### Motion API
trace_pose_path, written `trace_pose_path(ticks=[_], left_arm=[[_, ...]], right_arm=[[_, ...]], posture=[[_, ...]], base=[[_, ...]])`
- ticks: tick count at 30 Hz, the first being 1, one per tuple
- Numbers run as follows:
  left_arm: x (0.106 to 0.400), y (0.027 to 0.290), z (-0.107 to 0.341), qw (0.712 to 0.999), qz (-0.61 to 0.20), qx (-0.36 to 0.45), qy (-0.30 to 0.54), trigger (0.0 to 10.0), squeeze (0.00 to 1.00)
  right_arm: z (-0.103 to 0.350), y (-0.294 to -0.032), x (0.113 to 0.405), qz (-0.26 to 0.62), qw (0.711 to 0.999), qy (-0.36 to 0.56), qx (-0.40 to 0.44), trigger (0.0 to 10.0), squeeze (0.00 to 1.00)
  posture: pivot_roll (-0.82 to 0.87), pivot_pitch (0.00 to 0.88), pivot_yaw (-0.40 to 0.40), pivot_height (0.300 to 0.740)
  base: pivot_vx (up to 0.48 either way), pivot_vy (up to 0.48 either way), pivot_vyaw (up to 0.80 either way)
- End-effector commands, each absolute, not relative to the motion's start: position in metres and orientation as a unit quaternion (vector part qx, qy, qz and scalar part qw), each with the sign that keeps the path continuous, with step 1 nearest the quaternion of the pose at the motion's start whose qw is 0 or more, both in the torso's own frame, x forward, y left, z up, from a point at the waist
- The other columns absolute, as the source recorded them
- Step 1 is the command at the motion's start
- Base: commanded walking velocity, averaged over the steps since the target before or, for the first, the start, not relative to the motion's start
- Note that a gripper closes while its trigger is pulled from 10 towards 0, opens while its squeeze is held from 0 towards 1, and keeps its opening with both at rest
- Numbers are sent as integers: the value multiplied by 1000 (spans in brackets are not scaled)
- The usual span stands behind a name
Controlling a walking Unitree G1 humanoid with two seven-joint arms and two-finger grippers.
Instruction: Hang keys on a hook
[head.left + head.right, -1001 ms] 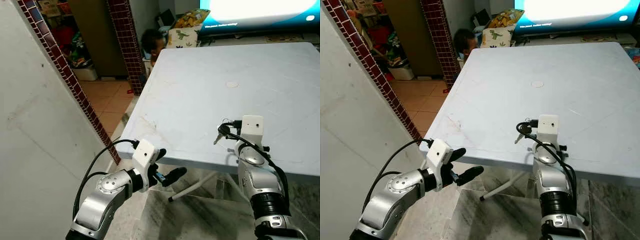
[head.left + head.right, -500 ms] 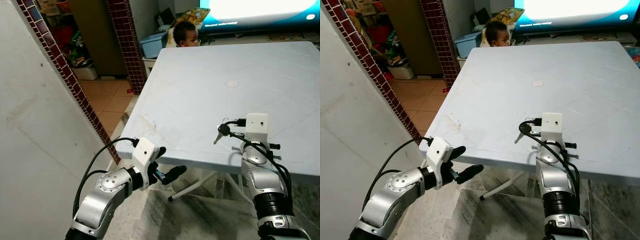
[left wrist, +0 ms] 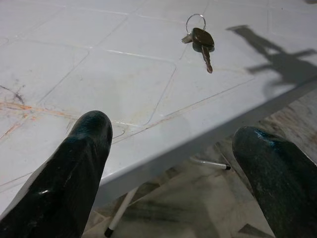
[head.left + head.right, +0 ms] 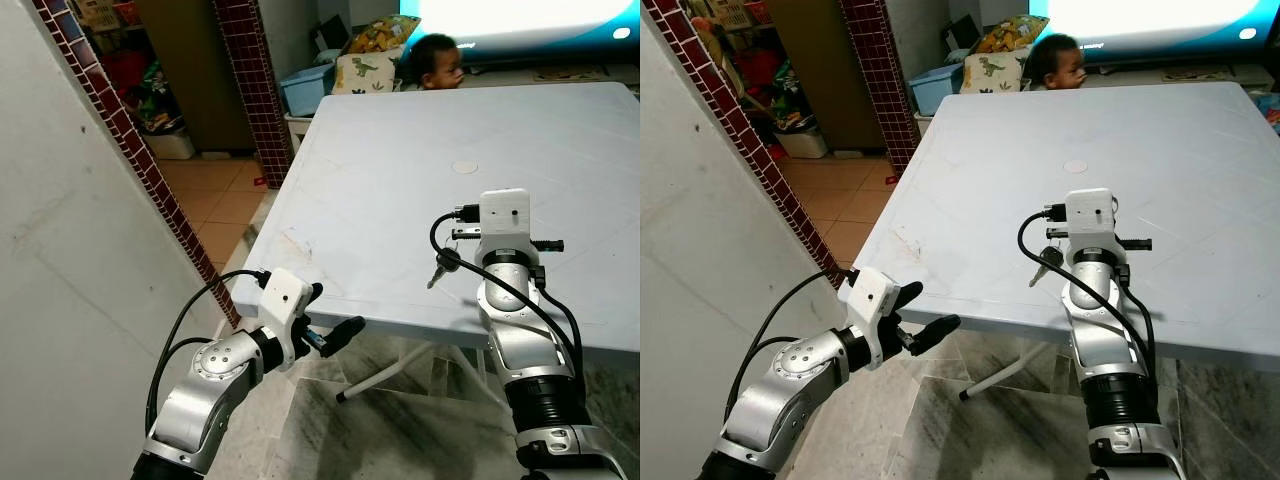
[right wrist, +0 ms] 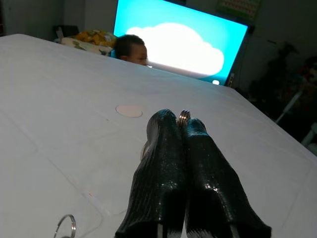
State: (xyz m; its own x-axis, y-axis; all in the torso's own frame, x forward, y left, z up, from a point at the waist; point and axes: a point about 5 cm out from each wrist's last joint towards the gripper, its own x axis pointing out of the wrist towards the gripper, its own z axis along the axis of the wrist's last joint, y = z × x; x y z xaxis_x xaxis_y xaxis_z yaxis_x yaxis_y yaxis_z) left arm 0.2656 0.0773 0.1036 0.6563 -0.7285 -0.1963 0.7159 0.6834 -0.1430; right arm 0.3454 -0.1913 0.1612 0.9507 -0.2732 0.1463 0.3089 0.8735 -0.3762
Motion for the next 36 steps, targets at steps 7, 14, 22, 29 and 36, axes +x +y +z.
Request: trace_pose_path(ticks=[7,14,22,29,36], left_arm=[[283,105,110,960,-270,-11,77,10000,0],[293,127,117,987,-159,-4,37,10000,0],[294,143,118,997,-79,16,15,10000,0],[290,141,112,997,-70,16,18,10000,0],[292,142,111,998,-50,21,13,10000,0]], right_arm=[[182,-149,339,-51,978,-101,-173,10000,0],[189,-121,324,33,979,-131,-151,10000,0],[181,-112,309,67,978,-124,-151,10000,0],[175,-112,304,71,980,-111,-148,10000,0],[173,-112,304,78,980,-105,-150,10000,0]], posture=[[-9,0,155,740],[-11,0,145,740],[-14,0,138,740],[-19,0,144,740],[-22,0,137,740]], base=[[0,0,0],[0,0,0],[0,0,148],[0,0,800],[0,0,800]])
